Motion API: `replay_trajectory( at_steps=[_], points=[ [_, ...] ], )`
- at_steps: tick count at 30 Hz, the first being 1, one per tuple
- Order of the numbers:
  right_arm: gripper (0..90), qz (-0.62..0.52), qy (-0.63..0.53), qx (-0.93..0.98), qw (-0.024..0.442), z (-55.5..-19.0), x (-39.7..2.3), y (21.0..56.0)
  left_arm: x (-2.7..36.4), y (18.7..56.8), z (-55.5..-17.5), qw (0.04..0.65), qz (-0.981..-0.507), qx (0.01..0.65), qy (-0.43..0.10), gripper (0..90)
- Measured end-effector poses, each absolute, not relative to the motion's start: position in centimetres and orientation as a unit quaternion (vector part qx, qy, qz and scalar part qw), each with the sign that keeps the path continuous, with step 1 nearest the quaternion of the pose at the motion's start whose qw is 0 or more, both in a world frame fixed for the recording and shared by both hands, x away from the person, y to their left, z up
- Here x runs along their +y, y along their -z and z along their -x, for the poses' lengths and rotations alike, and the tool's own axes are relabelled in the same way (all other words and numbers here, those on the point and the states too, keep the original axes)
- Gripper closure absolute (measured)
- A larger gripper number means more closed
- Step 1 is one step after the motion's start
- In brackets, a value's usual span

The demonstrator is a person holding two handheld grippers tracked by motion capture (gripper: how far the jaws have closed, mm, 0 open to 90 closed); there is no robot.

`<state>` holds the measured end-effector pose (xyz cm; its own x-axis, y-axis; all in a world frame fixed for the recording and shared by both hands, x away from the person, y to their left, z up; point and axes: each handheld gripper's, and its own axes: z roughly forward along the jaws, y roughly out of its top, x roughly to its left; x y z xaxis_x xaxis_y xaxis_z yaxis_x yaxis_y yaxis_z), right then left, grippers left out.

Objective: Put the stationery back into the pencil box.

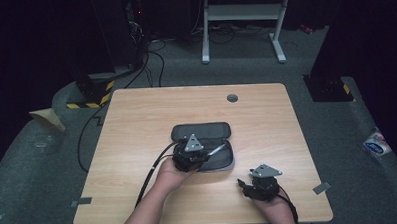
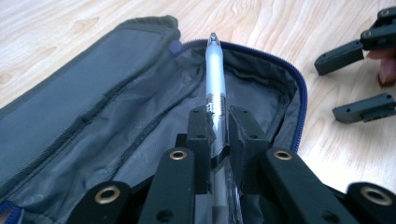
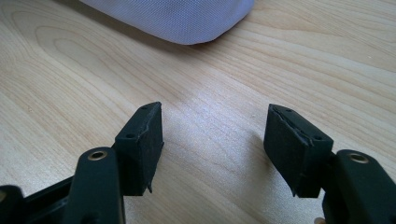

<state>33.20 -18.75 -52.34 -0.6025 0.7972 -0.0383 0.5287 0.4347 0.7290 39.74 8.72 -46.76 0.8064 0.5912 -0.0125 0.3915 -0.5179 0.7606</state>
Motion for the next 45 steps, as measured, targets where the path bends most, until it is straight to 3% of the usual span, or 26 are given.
replay_trajectory(
  at_steps=[8,11,25,45],
  points=[
    [36.9,-0.402,-0.348,0.825,0.193,-33.2,-18.7,52.3,8.6,47.1,-39.9,0.387,-0.872,0.277,-0.116,78.4],
    [36.9,-0.403,-0.348,0.824,0.192,-33.2,-18.7,52.3,9.1,46.9,-40.2,0.399,-0.857,0.301,-0.124,67.6],
    [36.9,-0.402,-0.348,0.825,0.193,-33.2,-18.7,52.3,10.8,46.4,-39.5,0.426,-0.830,0.333,-0.139,57.8],
    [36.8,-0.402,-0.348,0.824,0.196,-33.2,-18.7,52.3,16.7,47.1,-37.5,0.446,-0.775,0.415,-0.168,16.1]
  ],
)
